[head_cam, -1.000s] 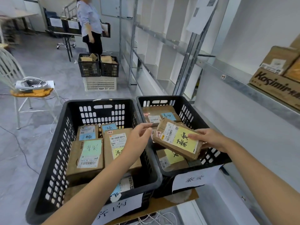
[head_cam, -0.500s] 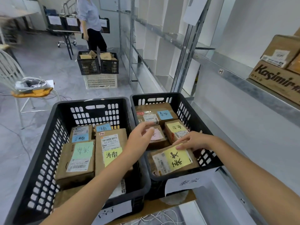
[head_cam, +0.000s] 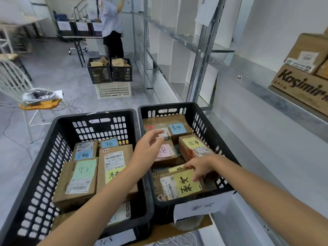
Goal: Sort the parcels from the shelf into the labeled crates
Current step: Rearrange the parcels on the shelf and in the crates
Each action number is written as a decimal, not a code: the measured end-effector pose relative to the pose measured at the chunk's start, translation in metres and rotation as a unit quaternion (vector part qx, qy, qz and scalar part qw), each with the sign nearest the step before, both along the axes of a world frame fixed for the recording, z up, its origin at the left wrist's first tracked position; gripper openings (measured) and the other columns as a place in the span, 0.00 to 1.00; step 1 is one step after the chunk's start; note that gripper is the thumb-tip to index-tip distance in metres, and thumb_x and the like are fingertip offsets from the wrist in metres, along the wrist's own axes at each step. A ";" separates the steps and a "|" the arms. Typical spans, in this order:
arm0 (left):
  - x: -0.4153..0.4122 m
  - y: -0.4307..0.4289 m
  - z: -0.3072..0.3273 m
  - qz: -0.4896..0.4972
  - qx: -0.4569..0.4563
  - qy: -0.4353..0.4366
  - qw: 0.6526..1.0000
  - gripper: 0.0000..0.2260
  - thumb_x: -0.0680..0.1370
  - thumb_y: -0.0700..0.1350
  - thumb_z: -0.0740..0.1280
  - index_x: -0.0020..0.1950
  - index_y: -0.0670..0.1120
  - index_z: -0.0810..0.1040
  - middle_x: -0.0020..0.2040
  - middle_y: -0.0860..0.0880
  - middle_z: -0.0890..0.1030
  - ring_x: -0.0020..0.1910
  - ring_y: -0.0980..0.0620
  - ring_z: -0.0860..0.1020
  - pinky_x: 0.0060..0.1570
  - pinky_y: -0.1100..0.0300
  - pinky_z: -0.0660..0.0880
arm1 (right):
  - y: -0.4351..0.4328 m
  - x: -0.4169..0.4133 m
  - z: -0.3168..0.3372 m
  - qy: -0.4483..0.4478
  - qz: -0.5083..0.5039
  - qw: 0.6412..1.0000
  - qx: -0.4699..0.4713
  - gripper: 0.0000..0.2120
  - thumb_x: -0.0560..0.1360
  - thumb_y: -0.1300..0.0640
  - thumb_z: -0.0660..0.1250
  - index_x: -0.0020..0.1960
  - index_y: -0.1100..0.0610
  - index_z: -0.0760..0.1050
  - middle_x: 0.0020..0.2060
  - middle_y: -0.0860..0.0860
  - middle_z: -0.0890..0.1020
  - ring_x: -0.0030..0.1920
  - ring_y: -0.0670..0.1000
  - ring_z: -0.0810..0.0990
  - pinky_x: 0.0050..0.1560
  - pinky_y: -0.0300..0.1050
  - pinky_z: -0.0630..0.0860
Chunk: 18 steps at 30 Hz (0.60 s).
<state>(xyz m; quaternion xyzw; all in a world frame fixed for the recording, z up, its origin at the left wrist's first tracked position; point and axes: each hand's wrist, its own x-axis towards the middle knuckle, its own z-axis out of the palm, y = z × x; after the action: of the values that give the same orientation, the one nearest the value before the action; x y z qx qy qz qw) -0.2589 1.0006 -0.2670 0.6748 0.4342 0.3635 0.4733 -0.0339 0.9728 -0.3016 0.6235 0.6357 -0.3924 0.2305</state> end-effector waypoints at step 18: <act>0.046 0.006 0.004 -0.064 0.033 0.110 0.991 0.16 0.82 0.46 0.63 0.71 0.49 0.73 0.69 0.52 0.73 0.67 0.56 0.71 0.65 0.53 0.72 | -0.012 0.017 0.033 0.111 -0.229 0.901 0.352 0.14 0.80 0.53 0.65 0.65 0.51 0.76 0.62 0.48 0.79 0.62 0.47 0.77 0.59 0.42 0.73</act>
<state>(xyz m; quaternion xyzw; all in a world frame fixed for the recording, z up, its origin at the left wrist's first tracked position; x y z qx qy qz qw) -0.2126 1.0061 -0.2628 0.7526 0.4271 0.2699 0.4223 -0.0168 0.9610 -0.2686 0.7449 0.5936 -0.2512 -0.1720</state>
